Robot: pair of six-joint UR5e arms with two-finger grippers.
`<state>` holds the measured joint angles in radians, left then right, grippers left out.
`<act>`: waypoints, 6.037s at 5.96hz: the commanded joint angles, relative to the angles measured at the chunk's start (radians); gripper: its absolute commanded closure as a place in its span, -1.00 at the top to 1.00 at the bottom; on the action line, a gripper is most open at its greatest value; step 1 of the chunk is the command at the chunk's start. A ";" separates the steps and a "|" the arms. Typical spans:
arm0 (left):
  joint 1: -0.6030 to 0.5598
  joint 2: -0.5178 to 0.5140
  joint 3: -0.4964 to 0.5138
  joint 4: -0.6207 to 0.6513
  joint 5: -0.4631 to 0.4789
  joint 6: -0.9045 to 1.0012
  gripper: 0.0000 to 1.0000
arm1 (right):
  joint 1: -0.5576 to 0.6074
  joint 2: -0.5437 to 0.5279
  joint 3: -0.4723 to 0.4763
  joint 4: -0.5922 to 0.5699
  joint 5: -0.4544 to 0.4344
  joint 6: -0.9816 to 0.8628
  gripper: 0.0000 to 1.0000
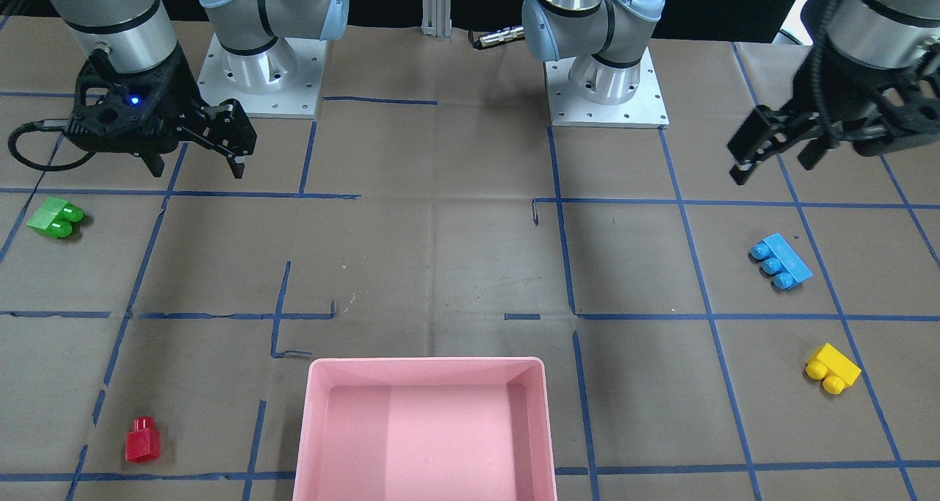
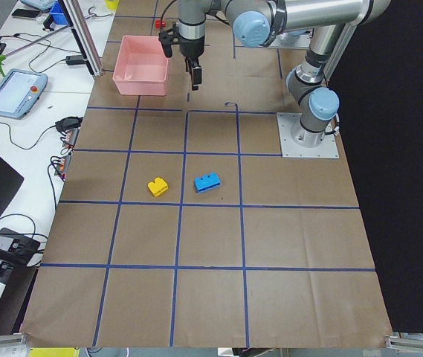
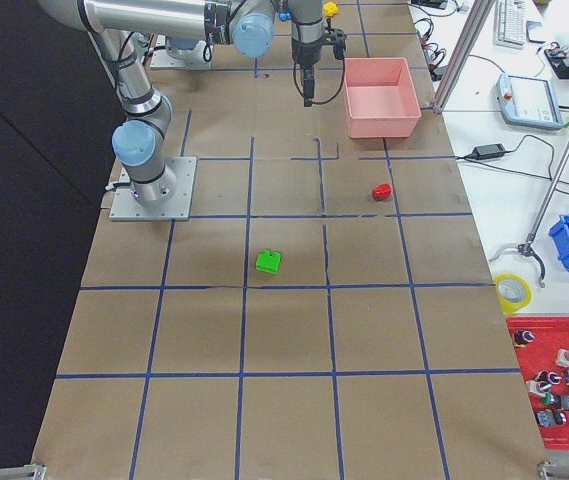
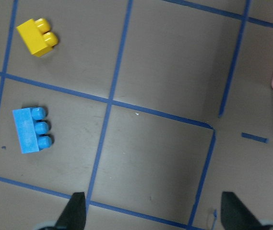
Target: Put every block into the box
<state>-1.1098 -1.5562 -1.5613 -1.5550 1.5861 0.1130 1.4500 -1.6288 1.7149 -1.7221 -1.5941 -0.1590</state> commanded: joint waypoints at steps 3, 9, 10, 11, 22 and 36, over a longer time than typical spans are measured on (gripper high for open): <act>0.294 -0.067 -0.041 0.015 -0.003 0.112 1.00 | -0.316 -0.006 0.070 0.001 -0.001 -0.344 1.00; 0.295 -0.235 -0.372 0.556 -0.006 0.088 1.00 | -0.575 0.024 0.291 -0.341 0.068 -0.525 0.90; 0.315 -0.266 -0.396 0.590 -0.011 0.077 1.00 | -0.641 0.026 0.333 -0.352 0.094 -0.530 0.98; 0.344 -0.300 -0.454 0.703 -0.014 0.086 1.00 | -0.710 0.050 0.385 -0.473 0.153 -0.536 0.98; 0.340 -0.377 -0.485 0.819 -0.086 0.082 -0.07 | -0.792 0.316 0.454 -0.743 0.001 -0.536 0.97; -0.669 -0.627 0.501 0.113 -0.133 -0.338 -0.92 | -0.786 0.155 0.408 -0.536 -0.032 -0.533 -0.89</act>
<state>-1.7145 -2.0909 -1.1267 -1.4621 1.4502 -0.1701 0.6600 -1.4234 2.1531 -2.3072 -1.6103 -0.6908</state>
